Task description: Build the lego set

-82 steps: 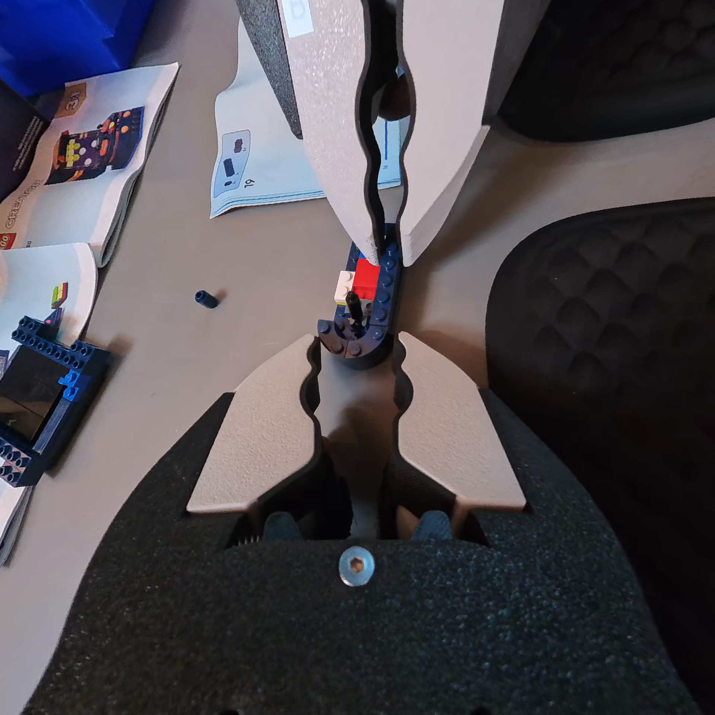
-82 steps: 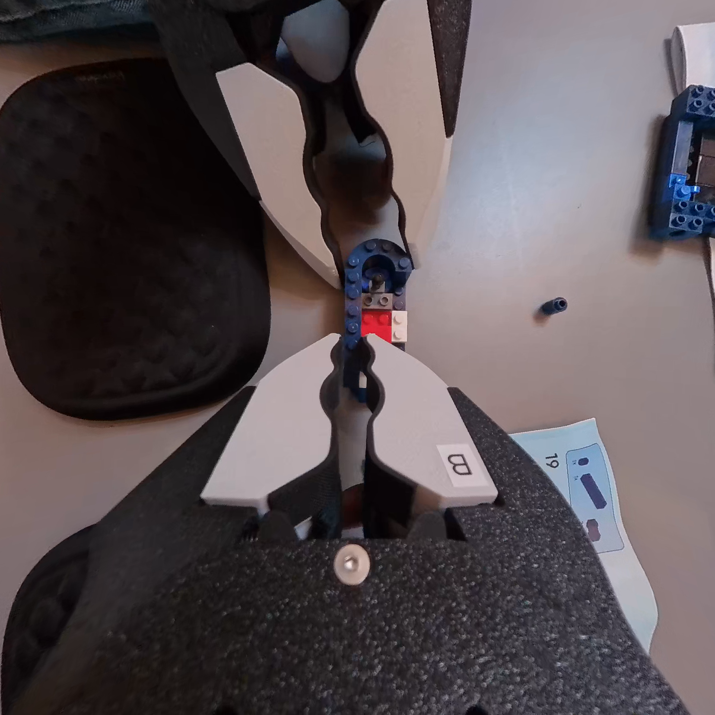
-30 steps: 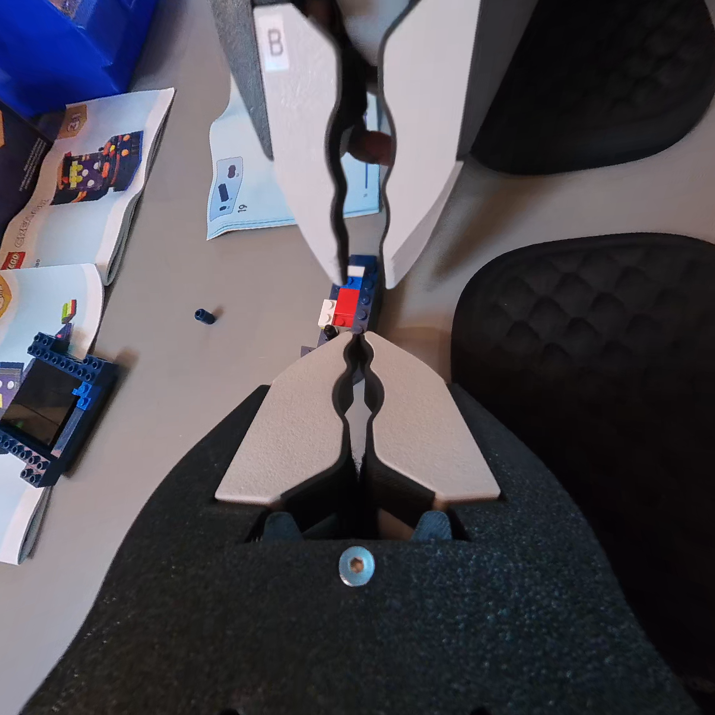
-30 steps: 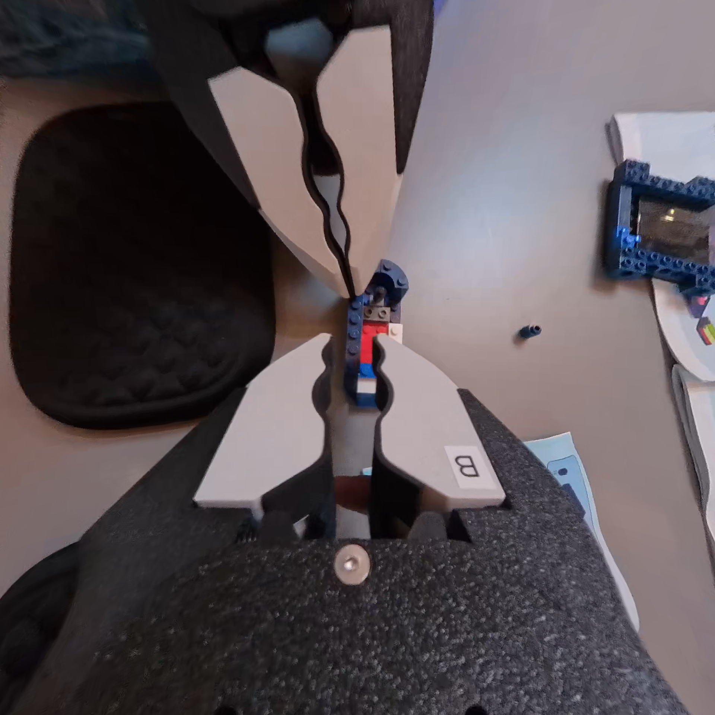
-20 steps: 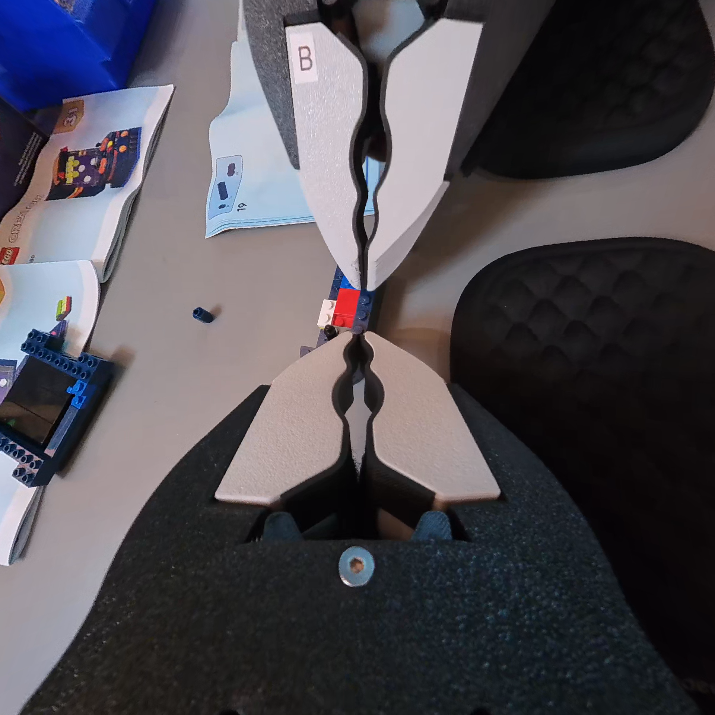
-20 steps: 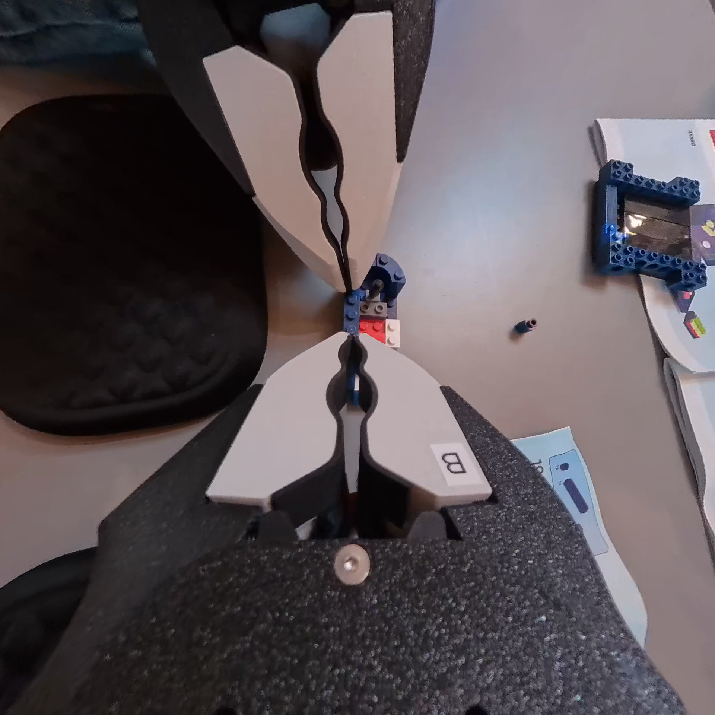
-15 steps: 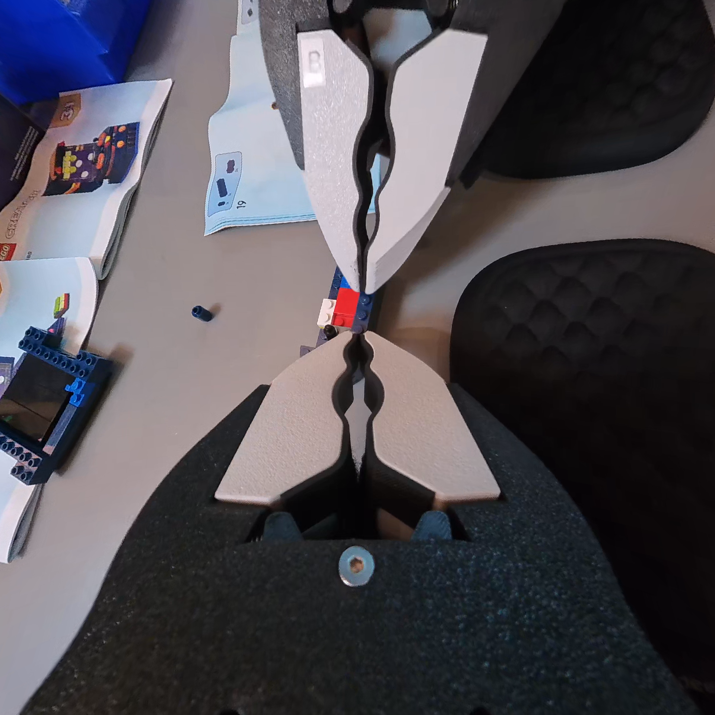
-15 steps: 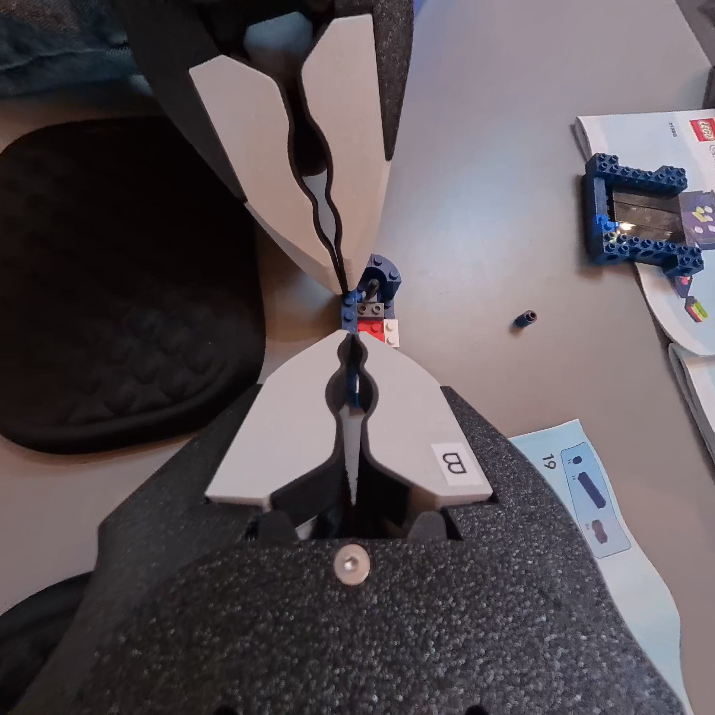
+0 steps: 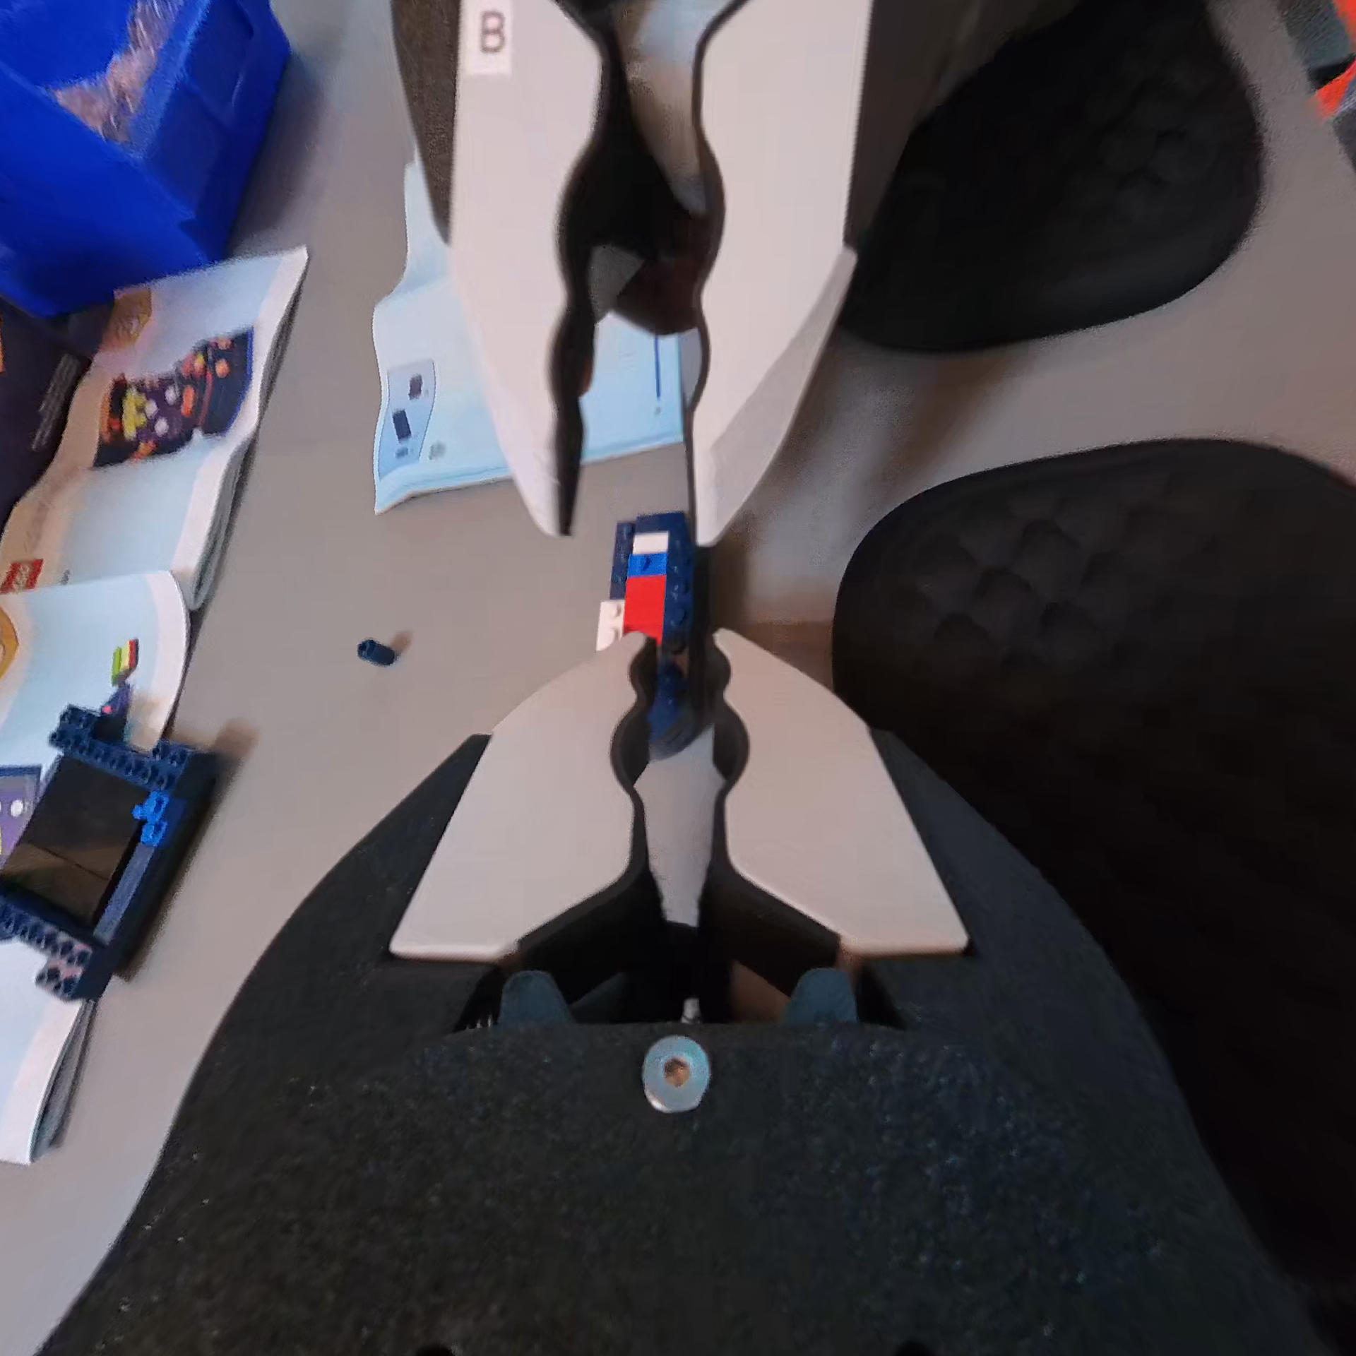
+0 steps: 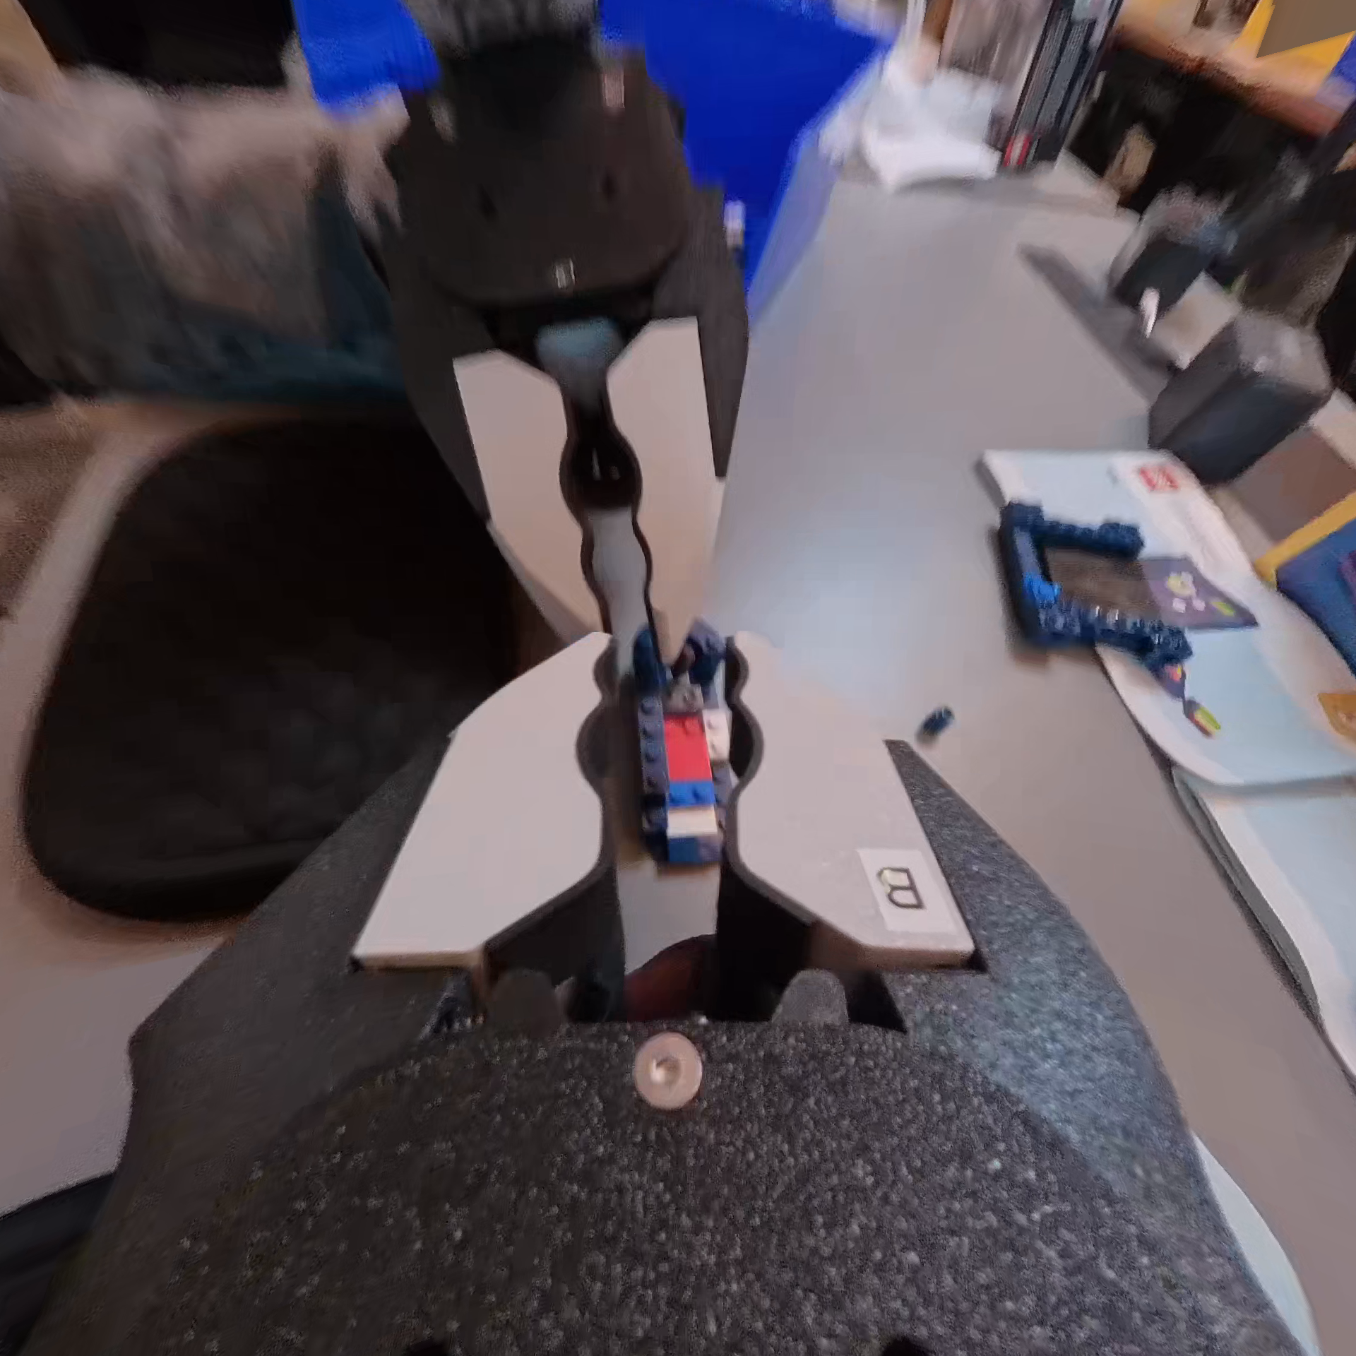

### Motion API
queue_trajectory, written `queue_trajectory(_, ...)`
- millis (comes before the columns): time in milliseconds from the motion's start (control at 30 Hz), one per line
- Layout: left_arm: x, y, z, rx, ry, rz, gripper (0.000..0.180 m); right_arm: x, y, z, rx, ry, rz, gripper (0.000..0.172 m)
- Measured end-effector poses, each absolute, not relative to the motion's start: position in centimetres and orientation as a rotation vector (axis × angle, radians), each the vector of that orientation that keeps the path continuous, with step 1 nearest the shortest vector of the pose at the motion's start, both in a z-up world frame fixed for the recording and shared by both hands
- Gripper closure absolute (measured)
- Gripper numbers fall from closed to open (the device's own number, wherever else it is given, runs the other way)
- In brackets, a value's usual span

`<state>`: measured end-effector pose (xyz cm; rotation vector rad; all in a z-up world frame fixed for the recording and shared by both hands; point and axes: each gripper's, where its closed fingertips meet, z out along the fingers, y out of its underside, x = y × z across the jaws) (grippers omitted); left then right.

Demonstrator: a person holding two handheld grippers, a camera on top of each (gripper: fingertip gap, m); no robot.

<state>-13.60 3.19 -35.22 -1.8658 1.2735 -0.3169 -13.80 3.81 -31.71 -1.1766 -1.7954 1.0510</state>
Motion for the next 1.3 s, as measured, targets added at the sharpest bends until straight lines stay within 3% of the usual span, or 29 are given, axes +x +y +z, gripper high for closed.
queue_trajectory(100, -12.7, 3.2, -31.4, -1.605, 1.188, -0.397, 0.147, -13.6, 3.9, -28.3, -1.132, -1.581, 1.336, 0.122)
queue_trajectory(233, -14.1, 4.1, -25.8, -1.358, 0.882, -0.471, 0.097, -13.9, 5.5, -28.6, -1.278, -1.476, 1.448, 0.087)
queue_trajectory(300, -14.8, 4.5, -25.7, -1.413, 0.823, -0.517, 0.088, -14.0, 5.6, -29.4, -1.317, -1.521, 1.41, 0.084)
queue_trajectory(467, -17.2, 5.1, -27.5, -1.584, 0.857, -0.386, 0.104, -13.9, 6.1, -30.7, -1.261, -1.598, 1.192, 0.111)
queue_trajectory(733, -17.6, 3.1, -32.5, -1.874, 1.054, -0.441, 0.101, -13.7, 6.5, -34.3, -1.422, -1.753, 1.046, 0.098)
queue_trajectory(900, -16.7, 3.4, -35.5, -1.979, 1.153, -0.314, 0.105, -13.5, 6.0, -36.3, -1.453, -1.869, 0.959, 0.111)
queue_trajectory(1133, -15.7, 3.5, -37.6, -2.024, 1.204, -0.304, 0.141, -13.2, 5.4, -37.3, -1.448, -1.943, 0.906, 0.126)
queue_trajectory(1233, -15.9, 3.4, -37.5, -2.017, 1.204, -0.306, 0.141, -13.1, 5.5, -36.6, -1.441, -1.92, 0.921, 0.123)
queue_trajectory(1300, -16.1, 3.3, -37.4, -2.024, 1.202, -0.313, 0.143, -12.9, 5.4, -35.6, -1.412, -1.895, 0.962, 0.133)
